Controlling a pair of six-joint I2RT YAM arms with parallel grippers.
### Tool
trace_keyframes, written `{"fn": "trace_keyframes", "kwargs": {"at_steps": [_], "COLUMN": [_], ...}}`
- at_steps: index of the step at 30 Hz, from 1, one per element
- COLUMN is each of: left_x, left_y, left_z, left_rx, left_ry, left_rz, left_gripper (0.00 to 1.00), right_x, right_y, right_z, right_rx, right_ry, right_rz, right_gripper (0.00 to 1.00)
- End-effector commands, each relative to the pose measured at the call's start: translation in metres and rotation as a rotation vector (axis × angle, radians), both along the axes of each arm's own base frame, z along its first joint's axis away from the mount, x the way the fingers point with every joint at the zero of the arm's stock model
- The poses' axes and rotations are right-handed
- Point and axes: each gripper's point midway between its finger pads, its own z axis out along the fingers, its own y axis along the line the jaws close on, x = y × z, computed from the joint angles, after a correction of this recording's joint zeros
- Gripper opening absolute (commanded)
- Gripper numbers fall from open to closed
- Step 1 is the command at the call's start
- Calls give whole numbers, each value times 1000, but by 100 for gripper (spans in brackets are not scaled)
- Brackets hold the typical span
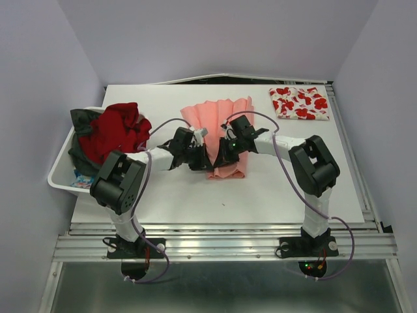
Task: Fold and stack the skirts
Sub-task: Fold the skirt
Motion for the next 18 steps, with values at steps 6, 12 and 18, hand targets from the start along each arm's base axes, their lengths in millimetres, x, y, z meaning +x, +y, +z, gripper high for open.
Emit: {"fn": "trace_keyframes", "kwargs": {"at_steps": [6, 12, 18], "left_x": [4, 4, 10], "left_y": [14, 28, 22], "left_z": [57, 39, 12], "left_rx": [19, 44, 72], "left_ry": [-155, -82, -17], "left_rz": [9, 40, 34], "left_gripper": [0, 0, 0], "right_x": [44, 38, 39], "right_y": [10, 8, 13], "right_z": [62, 58, 69], "right_rx": [179, 177, 209], "right_ry": [-138, -121, -109], "right_rz": [-43, -41, -42], "right_gripper": [1, 1, 1]}}
